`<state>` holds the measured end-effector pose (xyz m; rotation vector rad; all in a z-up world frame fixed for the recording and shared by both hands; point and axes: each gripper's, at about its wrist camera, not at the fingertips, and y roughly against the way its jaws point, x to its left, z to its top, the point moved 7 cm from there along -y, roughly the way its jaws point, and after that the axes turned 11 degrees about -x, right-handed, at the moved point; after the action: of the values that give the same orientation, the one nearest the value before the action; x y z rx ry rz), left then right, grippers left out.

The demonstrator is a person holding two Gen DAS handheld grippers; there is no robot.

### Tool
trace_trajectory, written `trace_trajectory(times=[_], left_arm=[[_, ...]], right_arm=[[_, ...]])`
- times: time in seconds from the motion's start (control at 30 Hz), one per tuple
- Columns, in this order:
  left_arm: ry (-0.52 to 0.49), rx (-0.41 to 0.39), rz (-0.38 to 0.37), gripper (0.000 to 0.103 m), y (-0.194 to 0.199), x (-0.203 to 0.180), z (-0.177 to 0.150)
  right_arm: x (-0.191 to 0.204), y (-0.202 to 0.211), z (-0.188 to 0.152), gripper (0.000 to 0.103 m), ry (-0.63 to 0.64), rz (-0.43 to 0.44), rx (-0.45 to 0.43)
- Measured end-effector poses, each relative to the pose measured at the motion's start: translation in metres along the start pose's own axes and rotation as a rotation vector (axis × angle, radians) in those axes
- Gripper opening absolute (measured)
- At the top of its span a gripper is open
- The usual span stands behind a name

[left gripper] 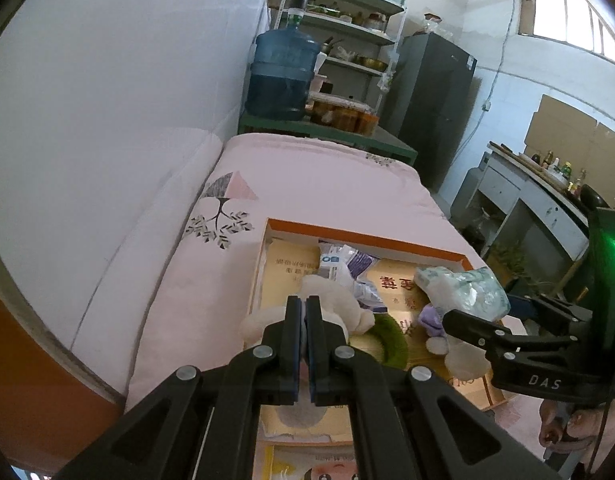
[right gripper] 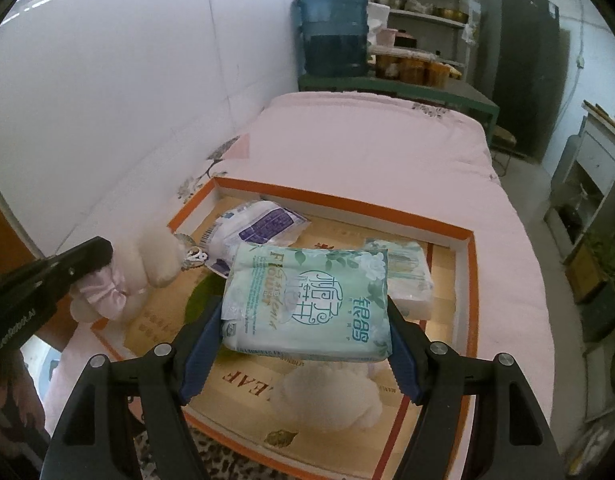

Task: Organize soft objects
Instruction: 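Carry the tissue pack and plush bunny over the box tray, then lower the tissue pack and bunny into the tray and open both grippers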

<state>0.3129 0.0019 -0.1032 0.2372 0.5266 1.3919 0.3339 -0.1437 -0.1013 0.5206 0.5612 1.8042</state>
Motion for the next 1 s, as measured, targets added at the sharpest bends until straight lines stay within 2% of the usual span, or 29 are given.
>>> trace_trajectory(times=[0.8,0.9,1.0], left_arm=[[0.034,0.071,0.012,0.005,-0.031,0.006,-0.024],[0.039,0.070,0.019,0.011,-0.031,0.008,-0.024],[0.037,0.063,0.024,0.032,-0.030,0.009,-0.023]], right_arm=[[-0.001,-0.042,-0.013,0.075,0.044,-0.011,0.060],[0.000,-0.044,-0.014,0.077,0.059,-0.016,0.064],[0.002,-0.045,-0.015,0.077,0.073,-0.021,0.061]])
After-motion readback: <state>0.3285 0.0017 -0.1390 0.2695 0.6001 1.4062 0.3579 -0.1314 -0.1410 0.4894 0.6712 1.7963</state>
